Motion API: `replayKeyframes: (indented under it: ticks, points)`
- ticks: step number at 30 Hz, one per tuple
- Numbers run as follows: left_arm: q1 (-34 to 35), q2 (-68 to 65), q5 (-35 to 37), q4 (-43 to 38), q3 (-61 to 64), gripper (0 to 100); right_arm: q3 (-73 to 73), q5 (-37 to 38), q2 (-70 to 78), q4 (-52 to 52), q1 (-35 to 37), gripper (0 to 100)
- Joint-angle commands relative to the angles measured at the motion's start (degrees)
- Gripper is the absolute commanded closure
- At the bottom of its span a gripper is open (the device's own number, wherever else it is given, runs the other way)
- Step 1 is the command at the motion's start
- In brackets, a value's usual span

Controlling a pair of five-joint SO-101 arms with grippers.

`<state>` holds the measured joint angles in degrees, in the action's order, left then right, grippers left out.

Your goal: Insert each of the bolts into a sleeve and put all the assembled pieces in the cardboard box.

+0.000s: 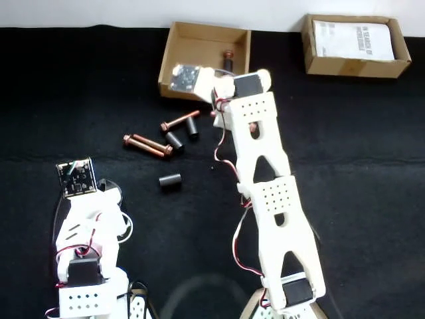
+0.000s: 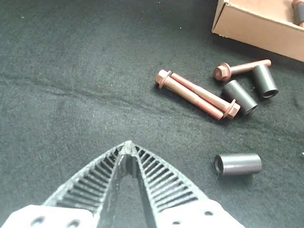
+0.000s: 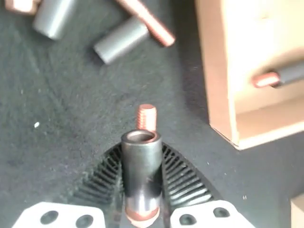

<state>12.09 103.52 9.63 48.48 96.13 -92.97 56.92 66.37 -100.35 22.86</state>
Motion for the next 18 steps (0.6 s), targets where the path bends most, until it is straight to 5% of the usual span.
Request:
replayKeyframes:
  ticks: [1,18]
  points:
    - [0.0,0.6,0.2,0.1,0.9,99,-2.6,-4.7,-1.4,-0.7,-0.5,99.1]
    - [0.0,0.7,0.2,0.2,0.9,99,25.4,-1.8,-1.4,-0.7,5.4,94.3]
